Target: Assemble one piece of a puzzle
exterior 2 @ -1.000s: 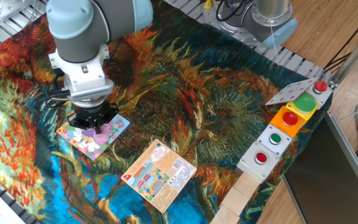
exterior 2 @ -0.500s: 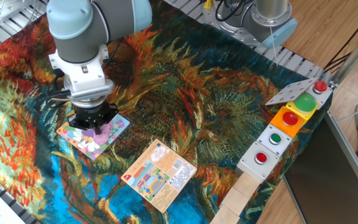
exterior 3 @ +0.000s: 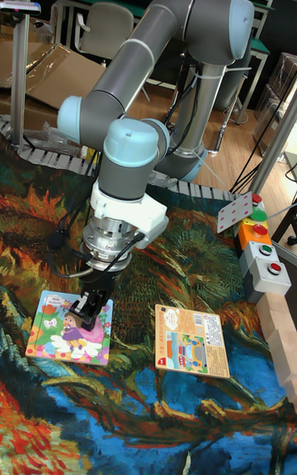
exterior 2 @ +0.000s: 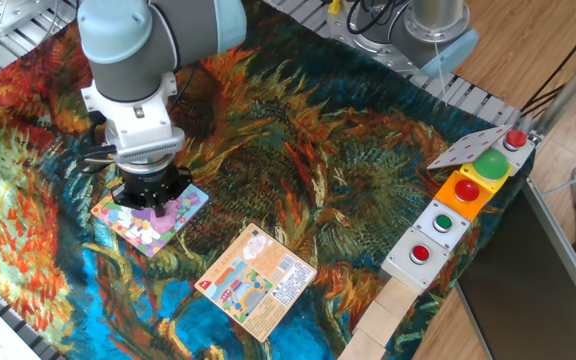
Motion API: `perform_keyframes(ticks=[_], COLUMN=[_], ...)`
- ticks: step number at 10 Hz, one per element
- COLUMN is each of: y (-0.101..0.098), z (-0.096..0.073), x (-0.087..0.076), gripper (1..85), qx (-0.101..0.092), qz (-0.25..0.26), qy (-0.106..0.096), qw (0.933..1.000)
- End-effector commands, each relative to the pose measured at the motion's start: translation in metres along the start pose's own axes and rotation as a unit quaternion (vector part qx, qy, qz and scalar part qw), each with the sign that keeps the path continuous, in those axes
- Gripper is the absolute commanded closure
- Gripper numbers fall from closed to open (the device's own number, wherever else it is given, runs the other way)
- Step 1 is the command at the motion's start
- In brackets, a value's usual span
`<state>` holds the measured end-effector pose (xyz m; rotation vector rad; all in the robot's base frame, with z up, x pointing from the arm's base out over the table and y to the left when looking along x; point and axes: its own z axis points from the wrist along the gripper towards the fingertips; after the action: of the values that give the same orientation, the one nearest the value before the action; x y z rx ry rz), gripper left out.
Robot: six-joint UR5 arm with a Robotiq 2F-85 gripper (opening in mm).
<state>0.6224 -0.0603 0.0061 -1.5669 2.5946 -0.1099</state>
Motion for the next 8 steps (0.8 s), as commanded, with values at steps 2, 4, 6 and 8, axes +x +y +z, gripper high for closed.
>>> perform_keyframes(ticks=[2, 4, 6, 8], y=[0.0017, 0.0029, 0.0027, 0.0027], z=[-0.0013, -0.0014, -0.0015, -0.0018], x=[-0.0021, -0.0030, -0.0024, -0.0032], gripper=[84.3, 84.3, 84.3, 84.3], qx=[-0.002, -0.003, -0.002, -0.002], qz=[0.006, 0.007, 0.006, 0.006], qy=[-0.007, -0.008, -0.008, -0.009], qw=[1.0000, 0.9999, 1.0000, 0.9999])
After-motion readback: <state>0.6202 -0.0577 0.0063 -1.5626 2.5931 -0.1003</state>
